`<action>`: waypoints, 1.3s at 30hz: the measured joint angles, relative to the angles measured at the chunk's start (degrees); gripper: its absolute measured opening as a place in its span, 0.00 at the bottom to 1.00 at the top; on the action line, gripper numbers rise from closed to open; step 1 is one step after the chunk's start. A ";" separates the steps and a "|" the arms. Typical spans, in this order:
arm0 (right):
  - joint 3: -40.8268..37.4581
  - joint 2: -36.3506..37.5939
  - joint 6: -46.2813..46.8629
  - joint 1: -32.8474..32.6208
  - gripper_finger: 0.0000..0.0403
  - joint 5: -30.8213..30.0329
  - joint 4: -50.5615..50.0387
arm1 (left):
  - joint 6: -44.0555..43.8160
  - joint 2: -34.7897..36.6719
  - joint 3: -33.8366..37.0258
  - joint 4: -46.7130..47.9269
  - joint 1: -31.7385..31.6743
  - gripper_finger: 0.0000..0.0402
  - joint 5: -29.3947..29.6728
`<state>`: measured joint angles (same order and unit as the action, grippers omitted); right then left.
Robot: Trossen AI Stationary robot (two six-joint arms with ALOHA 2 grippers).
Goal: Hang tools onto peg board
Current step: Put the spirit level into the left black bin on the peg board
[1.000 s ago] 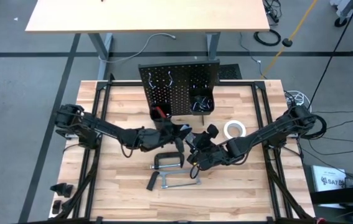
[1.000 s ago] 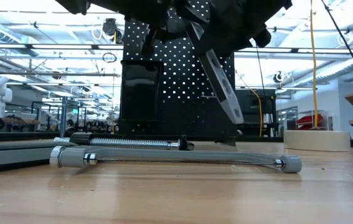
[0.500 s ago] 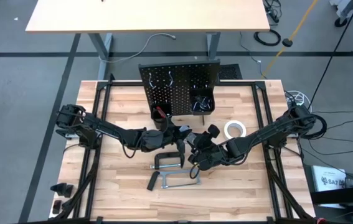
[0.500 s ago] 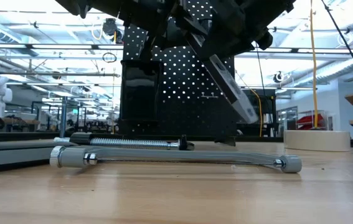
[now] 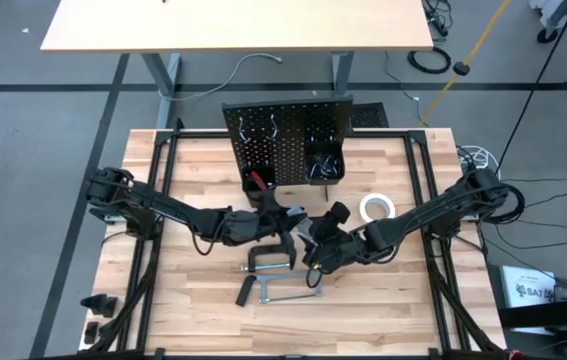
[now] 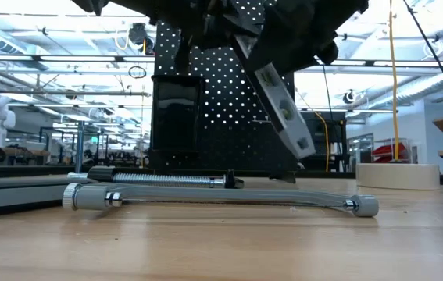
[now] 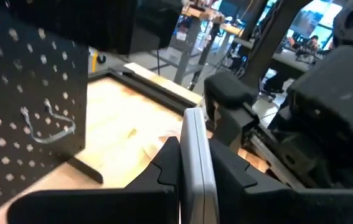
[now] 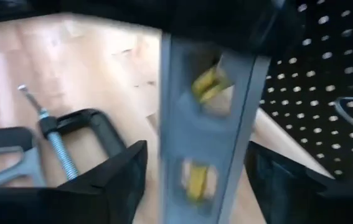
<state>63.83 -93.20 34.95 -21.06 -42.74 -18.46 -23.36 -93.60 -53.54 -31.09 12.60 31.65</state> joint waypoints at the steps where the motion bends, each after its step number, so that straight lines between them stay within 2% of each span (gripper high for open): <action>1: 0.00 0.51 -0.01 0.00 0.67 1.22 -0.06 | 0.39 0.63 0.00 0.22 0.12 0.12 0.13; 5: 0.00 3.62 0.01 -0.58 0.72 3.49 -0.35 | 0.84 4.55 0.00 4.24 0.80 0.12 0.55; 14: 0.00 9.43 0.07 -4.77 0.73 3.63 -0.70 | 2.15 18.84 -0.07 20.23 2.21 0.12 5.18; 25: 0.00 9.43 -0.20 -5.42 0.73 3.52 -0.74 | 10.21 32.70 -0.78 25.75 4.46 0.12 12.69; 34: -0.02 9.43 -0.26 -5.34 0.73 2.93 -0.72 | 15.07 36.87 -6.20 37.19 4.30 0.12 21.77; 39: -0.02 9.41 -0.25 -5.27 0.73 2.12 -0.72 | 16.88 36.87 -7.80 38.28 4.07 0.12 24.36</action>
<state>63.81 -83.79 34.70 -26.33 -40.62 -19.18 -6.48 -56.73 -61.34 7.18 16.67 56.01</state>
